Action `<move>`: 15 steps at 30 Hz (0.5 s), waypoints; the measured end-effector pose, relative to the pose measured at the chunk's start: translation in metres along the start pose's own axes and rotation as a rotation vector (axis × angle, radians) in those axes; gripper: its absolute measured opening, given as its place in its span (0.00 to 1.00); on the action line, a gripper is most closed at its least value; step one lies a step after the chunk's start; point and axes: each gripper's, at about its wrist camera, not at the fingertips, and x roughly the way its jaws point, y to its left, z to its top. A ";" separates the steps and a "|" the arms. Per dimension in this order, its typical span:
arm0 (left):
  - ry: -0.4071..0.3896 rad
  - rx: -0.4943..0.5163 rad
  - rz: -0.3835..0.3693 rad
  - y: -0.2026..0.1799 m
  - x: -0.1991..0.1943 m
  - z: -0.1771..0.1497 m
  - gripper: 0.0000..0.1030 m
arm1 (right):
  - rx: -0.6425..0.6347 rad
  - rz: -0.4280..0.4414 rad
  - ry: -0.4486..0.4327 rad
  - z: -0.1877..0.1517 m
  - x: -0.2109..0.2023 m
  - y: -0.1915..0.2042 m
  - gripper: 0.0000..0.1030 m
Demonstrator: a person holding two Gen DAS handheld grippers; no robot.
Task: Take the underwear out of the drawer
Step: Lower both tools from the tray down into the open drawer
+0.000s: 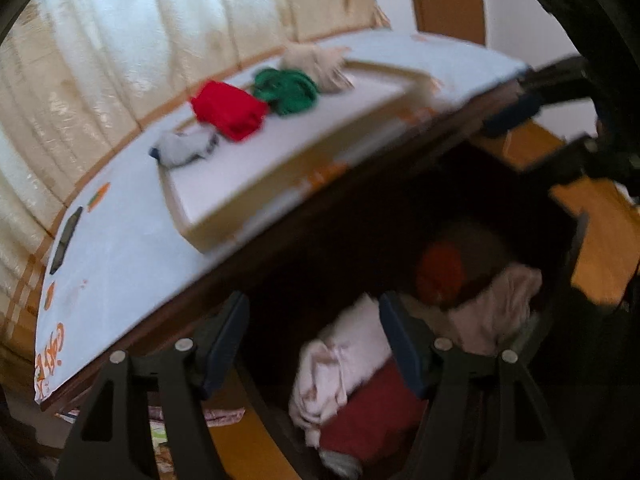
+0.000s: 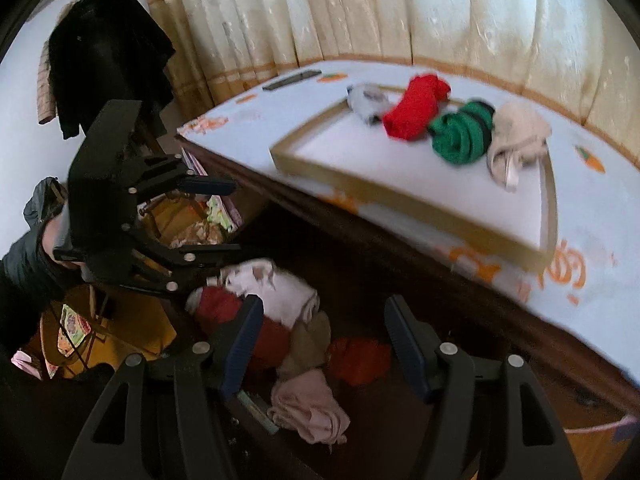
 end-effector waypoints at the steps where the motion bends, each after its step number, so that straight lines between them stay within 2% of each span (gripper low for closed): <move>1: 0.021 0.022 -0.015 -0.004 0.003 -0.003 0.66 | 0.005 0.002 0.007 -0.003 0.002 -0.001 0.64; 6: 0.130 0.064 -0.138 -0.016 0.017 -0.011 0.67 | 0.022 0.006 0.056 -0.021 0.013 -0.004 0.64; 15: 0.293 0.116 -0.255 -0.023 0.046 -0.020 0.67 | 0.064 0.008 0.101 -0.038 0.030 -0.016 0.64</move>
